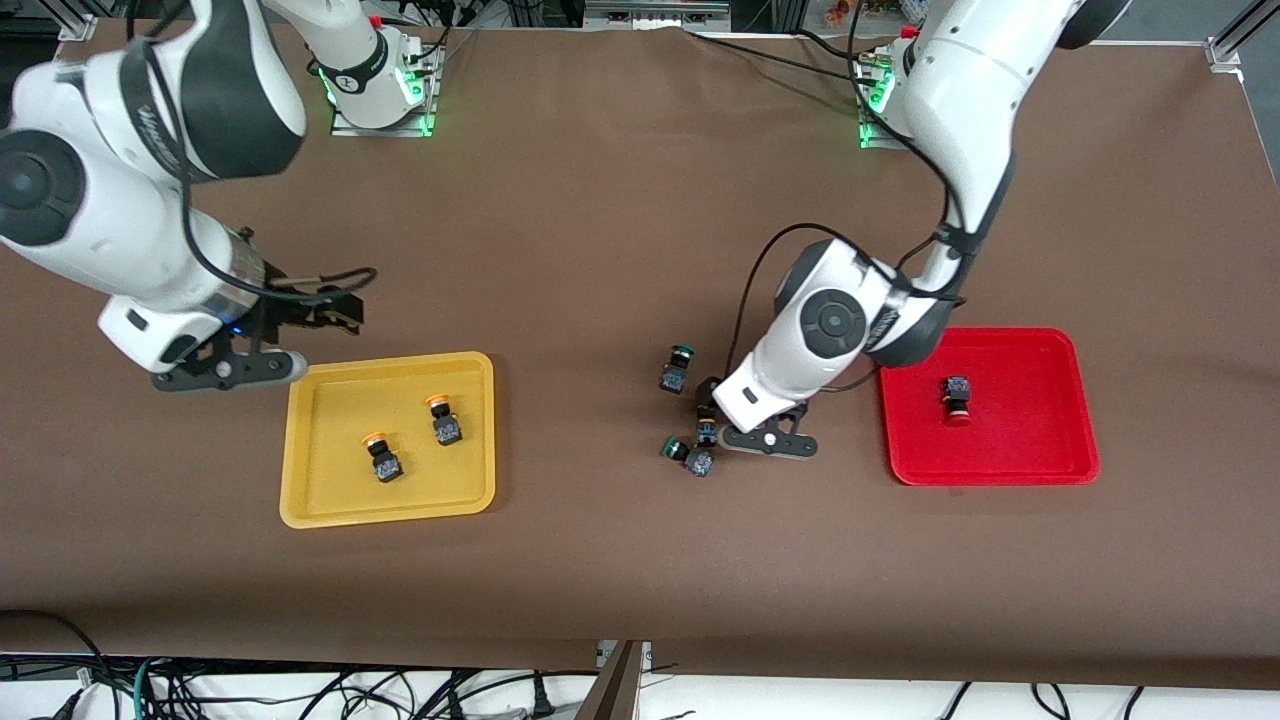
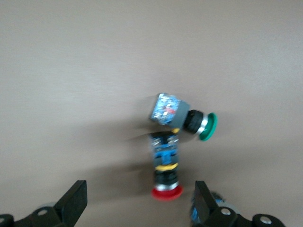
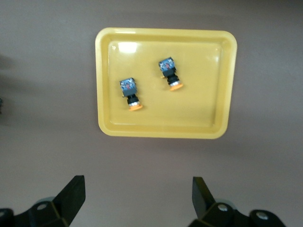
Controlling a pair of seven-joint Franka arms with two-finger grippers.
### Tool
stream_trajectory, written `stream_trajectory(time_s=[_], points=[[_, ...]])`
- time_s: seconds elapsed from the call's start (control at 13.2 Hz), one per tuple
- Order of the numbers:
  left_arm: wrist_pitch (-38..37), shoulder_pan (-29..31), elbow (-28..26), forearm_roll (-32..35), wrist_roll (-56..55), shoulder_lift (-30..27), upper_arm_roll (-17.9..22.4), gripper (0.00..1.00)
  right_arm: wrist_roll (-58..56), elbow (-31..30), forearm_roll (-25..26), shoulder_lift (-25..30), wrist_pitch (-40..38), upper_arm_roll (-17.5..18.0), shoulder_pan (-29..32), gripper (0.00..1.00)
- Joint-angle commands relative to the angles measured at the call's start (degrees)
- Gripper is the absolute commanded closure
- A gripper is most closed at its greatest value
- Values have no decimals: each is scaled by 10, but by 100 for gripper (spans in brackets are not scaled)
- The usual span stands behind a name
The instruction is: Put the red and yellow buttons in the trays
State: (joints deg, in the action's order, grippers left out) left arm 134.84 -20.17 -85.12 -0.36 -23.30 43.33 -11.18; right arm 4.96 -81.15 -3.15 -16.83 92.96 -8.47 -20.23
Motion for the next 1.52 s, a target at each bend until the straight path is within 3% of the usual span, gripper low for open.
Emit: stream_trajectory(time_s=[0.0,0.46,0.53,0.68,0.91,1.06,1.14,1.29,1.44], points=[[49,-4,22,5,-12,37,8,0,-18,-85,-13,57,25,-3,22,0],[94,-8,21,5,-13,68,8,2,-30,-106,-12,66,46,-1,30,0],[96,-8,21,5,-13,74,8,11,-32,-106,-10,66,47,18,55,0],[95,-9,21,5,-13,74,8,46,-36,-104,-8,66,46,62,102,0],[95,-14,21,5,-13,75,8,60,-36,-97,-2,66,46,64,99,0],[92,-11,20,5,-10,72,9,86,-32,-95,-1,65,46,64,98,0],[77,-6,19,5,-9,59,11,92,-33,-89,1,64,46,64,99,0],[-31,20,28,7,18,12,25,92,-33,-80,16,63,40,64,99,0],[-147,77,25,13,130,-45,26,91,-32,-80,17,62,41,62,100,0]])
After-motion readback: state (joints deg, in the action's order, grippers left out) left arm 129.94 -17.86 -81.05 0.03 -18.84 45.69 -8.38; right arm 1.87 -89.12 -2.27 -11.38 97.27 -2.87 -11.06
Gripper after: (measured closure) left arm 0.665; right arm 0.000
